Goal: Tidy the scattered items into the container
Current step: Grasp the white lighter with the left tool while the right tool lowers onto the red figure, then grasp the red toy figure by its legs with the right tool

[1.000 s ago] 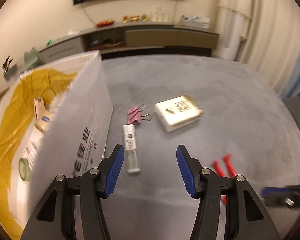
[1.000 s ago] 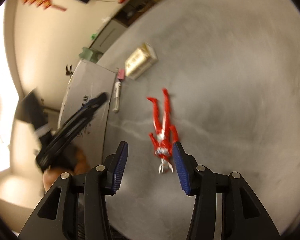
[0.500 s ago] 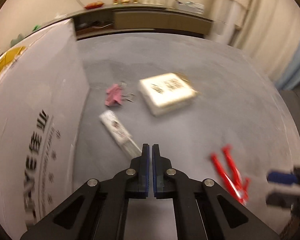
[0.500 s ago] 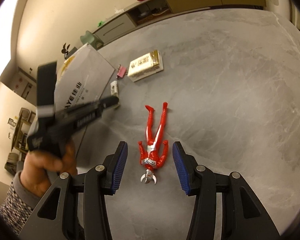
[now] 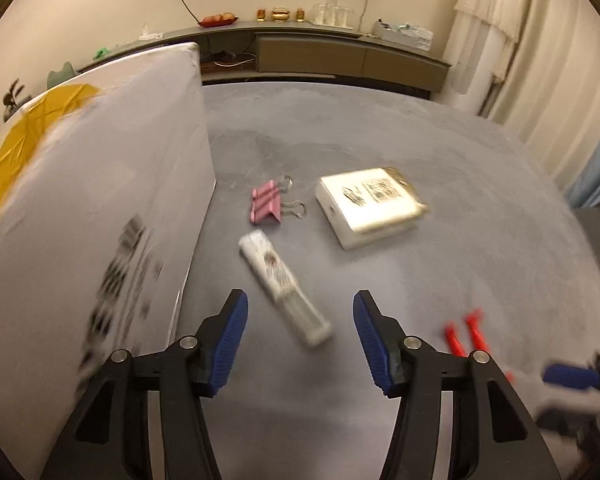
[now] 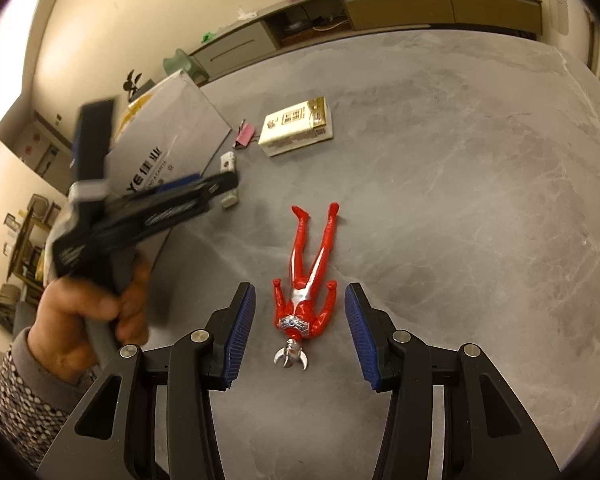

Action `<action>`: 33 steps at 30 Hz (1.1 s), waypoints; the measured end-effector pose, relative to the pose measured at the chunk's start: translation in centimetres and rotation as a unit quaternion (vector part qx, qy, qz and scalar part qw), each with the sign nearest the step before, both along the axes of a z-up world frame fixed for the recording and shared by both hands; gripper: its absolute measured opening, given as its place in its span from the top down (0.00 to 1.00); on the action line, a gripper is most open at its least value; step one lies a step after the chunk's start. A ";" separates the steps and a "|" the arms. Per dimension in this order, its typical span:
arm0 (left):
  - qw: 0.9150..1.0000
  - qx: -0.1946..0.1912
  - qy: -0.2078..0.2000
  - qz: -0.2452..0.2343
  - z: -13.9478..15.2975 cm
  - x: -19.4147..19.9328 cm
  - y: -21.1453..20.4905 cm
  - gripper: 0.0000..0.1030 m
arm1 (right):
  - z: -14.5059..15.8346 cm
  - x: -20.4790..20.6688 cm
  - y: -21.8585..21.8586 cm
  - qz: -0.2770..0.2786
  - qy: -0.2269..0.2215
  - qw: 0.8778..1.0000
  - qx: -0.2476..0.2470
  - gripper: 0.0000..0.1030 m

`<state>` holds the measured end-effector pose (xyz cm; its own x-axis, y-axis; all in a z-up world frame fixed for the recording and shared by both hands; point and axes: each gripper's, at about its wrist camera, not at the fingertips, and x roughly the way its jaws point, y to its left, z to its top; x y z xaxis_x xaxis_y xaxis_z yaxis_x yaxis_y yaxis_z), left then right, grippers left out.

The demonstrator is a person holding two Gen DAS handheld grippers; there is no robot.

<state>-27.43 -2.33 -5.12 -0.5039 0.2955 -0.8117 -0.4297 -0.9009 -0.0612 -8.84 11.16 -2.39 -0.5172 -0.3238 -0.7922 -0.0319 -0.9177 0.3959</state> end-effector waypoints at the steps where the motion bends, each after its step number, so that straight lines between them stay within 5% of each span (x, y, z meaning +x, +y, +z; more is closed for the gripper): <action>1: 1.000 -0.009 -0.001 -0.005 -0.6 -0.4 0.5 0.53 | -0.2 -0.1 -0.1 0.001 -0.002 1.000 0.000 0.51; 2: 1.000 -0.017 -0.008 -0.014 -1.2 -0.5 0.8 0.76 | -0.3 -0.2 -0.3 0.004 -0.003 1.000 0.000 0.51; 3: 1.000 -0.015 -0.003 -0.024 -1.2 0.0 1.0 0.81 | -0.3 -0.2 -0.3 0.007 -0.003 1.000 0.001 0.51; 11: 0.997 -0.016 -0.019 -0.079 -0.6 4.9 1.1 0.81 | -0.5 0.1 -0.4 0.012 -0.001 1.000 0.018 0.51; 16: 0.997 -0.041 -0.002 -0.070 -0.2 7.4 0.4 0.78 | -0.3 0.5 -1.3 0.020 0.010 0.998 0.052 0.51; 18: 0.997 -0.039 0.004 -0.066 -0.4 7.1 0.6 0.58 | -0.4 0.4 -1.8 0.023 0.015 0.997 0.067 0.51; 20: 0.997 -0.031 0.006 -0.065 -0.8 6.5 0.9 0.54 | -0.6 0.1 -2.3 0.029 0.021 0.996 0.086 0.50; 21: 0.997 -0.031 0.000 -0.071 -1.4 6.2 1.1 0.57 | -0.8 -0.1 -2.6 0.032 0.024 0.994 0.098 0.49; 23: 0.997 -0.020 -0.002 -0.071 -1.2 6.6 0.2 0.80 | -1.4 -0.6 -3.2 0.038 0.027 0.992 0.121 0.49; 28: 0.997 0.002 -0.019 -0.075 -1.0 6.3 -0.4 0.80 | -2.9 -1.7 -4.2 0.064 0.034 0.985 0.154 0.54; 30: 0.997 0.013 -0.012 -0.076 -0.2 6.4 -0.7 0.80 | -2.9 -1.9 -4.0 0.064 0.034 0.988 0.137 0.66; 33: 0.996 0.032 -0.002 -0.078 1.0 6.4 -1.4 0.80 | -2.9 -2.1 -3.9 0.061 0.032 0.991 0.118 0.69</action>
<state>-21.04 -3.70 -4.16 -0.4437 0.4211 -0.7911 -0.5642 -0.8171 -0.1185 -10.89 7.26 -5.32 -0.5370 -0.1964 -0.8204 0.1040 -0.9805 0.1666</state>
